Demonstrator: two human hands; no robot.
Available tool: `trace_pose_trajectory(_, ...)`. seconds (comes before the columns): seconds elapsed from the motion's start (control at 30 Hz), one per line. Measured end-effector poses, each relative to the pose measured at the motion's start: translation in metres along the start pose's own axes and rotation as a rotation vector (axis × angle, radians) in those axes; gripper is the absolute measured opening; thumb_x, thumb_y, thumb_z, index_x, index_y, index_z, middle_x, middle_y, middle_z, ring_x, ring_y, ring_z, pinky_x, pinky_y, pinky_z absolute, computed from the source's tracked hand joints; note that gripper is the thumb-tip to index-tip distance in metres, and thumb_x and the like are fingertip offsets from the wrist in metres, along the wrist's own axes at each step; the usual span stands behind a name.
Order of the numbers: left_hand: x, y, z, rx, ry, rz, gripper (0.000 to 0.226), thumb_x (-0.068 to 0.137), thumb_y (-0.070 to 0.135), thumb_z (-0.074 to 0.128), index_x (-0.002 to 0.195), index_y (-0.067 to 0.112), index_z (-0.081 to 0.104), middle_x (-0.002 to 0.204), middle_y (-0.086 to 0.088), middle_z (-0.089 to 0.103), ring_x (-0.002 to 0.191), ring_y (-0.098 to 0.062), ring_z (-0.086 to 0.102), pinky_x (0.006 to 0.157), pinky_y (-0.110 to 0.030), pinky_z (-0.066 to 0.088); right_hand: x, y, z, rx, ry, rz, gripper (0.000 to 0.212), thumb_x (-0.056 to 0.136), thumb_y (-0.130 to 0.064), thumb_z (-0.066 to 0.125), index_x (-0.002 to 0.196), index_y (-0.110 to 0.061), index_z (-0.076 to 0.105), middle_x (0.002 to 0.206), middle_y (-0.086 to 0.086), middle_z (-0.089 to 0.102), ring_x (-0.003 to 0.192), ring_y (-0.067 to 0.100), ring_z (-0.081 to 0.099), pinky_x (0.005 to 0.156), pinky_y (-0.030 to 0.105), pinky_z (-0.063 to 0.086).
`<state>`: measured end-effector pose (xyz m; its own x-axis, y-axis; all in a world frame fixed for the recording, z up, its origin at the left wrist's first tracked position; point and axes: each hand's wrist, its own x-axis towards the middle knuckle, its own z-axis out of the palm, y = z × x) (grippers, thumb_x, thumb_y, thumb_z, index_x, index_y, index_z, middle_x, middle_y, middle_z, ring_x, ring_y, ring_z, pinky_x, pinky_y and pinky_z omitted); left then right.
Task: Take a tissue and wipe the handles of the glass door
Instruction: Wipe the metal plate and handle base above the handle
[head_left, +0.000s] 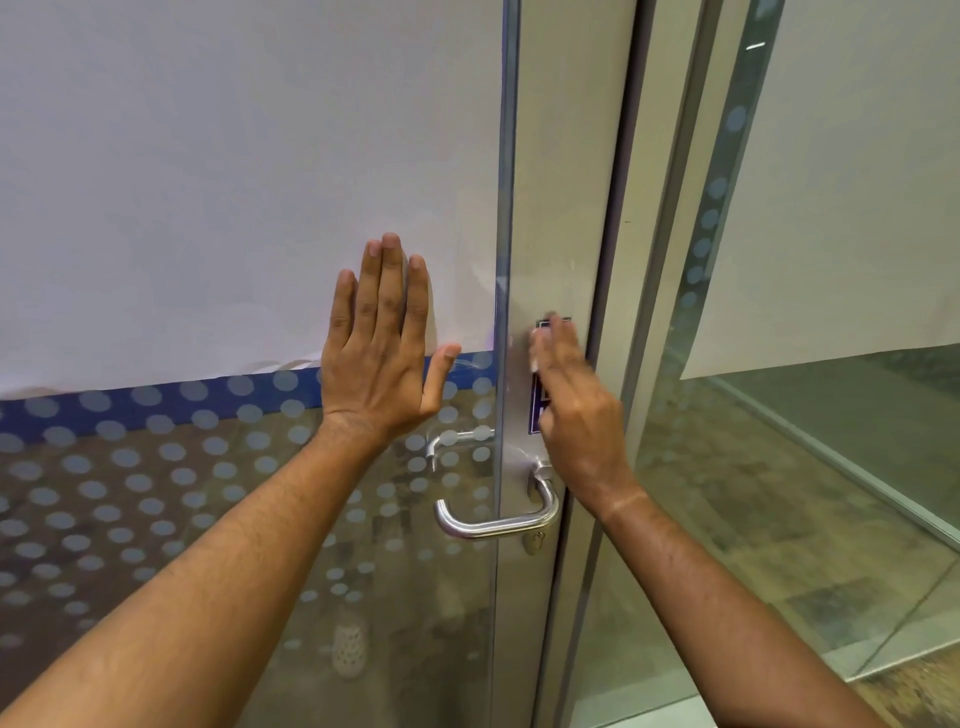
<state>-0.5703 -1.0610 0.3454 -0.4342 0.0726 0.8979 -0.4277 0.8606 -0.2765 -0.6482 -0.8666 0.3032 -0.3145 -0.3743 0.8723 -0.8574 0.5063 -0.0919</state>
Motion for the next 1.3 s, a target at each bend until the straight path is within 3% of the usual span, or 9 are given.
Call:
trace_pose_trajectory(0.1,0.0,0.0,0.0,-0.003,-0.003,0.0,0.083,0.098,0.057,0.026,0.156,0.0,0.008,0.16,-0.025,0.008,0.152,-0.035,0.0,0.123,-0.042,-0.01,0.019,-0.006,-0.002,-0.015,0.062,0.129,0.075,0.074,0.024,0.043,0.145,0.003,0.033,0.154,0.018,0.03,0.142,0.03,0.031,0.094,0.027,0.048)
trace_pose_trajectory(0.17,-0.001,0.001,0.001,-0.008,-0.007,0.003,0.084,0.098,0.057,0.028,0.156,0.0,0.008,0.16,-0.026,0.009,0.15,-0.038,0.005,0.123,-0.043,-0.009,0.02,-0.008,0.0,-0.05,0.056,0.1,0.072,0.076,0.024,0.046,0.144,0.004,0.034,0.153,0.019,0.031,0.143,0.031,0.028,0.106,0.032,0.04)
trace_pose_trajectory(0.27,-0.001,0.001,0.0,-0.015,-0.005,0.005,0.085,0.097,0.056,0.032,0.156,0.0,0.008,0.16,-0.027,0.009,0.15,-0.038,0.005,0.123,-0.043,-0.008,0.001,-0.009,0.005,-0.08,-0.022,-0.023,0.072,0.072,0.026,0.055,0.14,0.004,0.042,0.148,0.019,0.039,0.138,0.032,0.036,0.106,0.034,0.036)
trace_pose_trajectory(0.43,0.0,0.001,-0.002,-0.015,-0.013,0.002,0.085,0.097,0.057,0.03,0.155,-0.001,0.009,0.16,-0.027,0.01,0.149,-0.038,0.006,0.122,-0.043,-0.008,-0.024,-0.004,0.004,-0.08,-0.116,-0.103,0.058,0.069,0.015,0.074,0.124,0.002,0.061,0.127,0.022,0.059,0.114,0.033,0.061,0.083,0.046,0.058)
trace_pose_trajectory(0.53,0.0,0.001,-0.003,-0.016,-0.022,0.003,0.085,0.097,0.057,0.03,0.155,-0.001,0.009,0.16,-0.027,0.011,0.149,-0.038,0.006,0.122,-0.043,-0.008,-0.027,-0.003,-0.001,-0.119,-0.127,-0.124,0.044,0.072,0.004,0.077,0.115,0.0,0.068,0.112,0.021,0.068,0.096,0.031,0.07,0.071,0.043,0.061)
trace_pose_trajectory(0.67,0.0,0.001,-0.004,-0.015,-0.027,0.0,0.084,0.098,0.058,0.028,0.156,0.0,0.008,0.16,-0.027,0.011,0.149,-0.038,0.005,0.122,-0.043,-0.009,-0.028,-0.003,-0.006,-0.152,-0.122,-0.137,0.035,0.08,-0.003,0.073,0.114,0.0,0.063,0.084,0.017,0.067,0.07,0.029,0.066,0.055,0.037,0.06)
trace_pose_trajectory(0.8,0.0,0.001,-0.002,-0.006,-0.015,0.0,0.084,0.098,0.058,0.025,0.156,0.0,0.007,0.16,-0.025,0.008,0.149,-0.037,0.006,0.122,-0.042,-0.01,-0.032,-0.002,-0.006,-0.209,-0.155,-0.162,0.043,0.081,-0.009,0.07,0.121,0.002,0.06,0.096,0.017,0.062,0.086,0.029,0.061,0.067,0.038,0.058)
trace_pose_trajectory(1.0,0.0,0.001,-0.003,-0.017,-0.014,-0.001,0.084,0.098,0.058,0.028,0.156,0.0,0.008,0.16,-0.026,0.011,0.149,-0.038,0.006,0.122,-0.042,-0.009,-0.026,-0.009,-0.001,-0.156,-0.08,-0.133,0.029,0.085,-0.009,0.069,0.111,0.005,0.065,0.106,0.02,0.065,0.098,0.032,0.061,0.082,0.04,0.056)
trace_pose_trajectory(1.3,0.0,0.002,-0.002,-0.039,0.0,-0.007,0.084,0.098,0.055,0.033,0.155,-0.001,0.01,0.16,-0.027,0.012,0.149,-0.038,0.006,0.122,-0.042,-0.008,-0.039,-0.004,0.005,-0.203,-0.194,-0.171,0.043,0.079,-0.013,0.074,0.117,0.003,0.063,0.099,0.018,0.065,0.089,0.031,0.064,0.074,0.047,0.06)
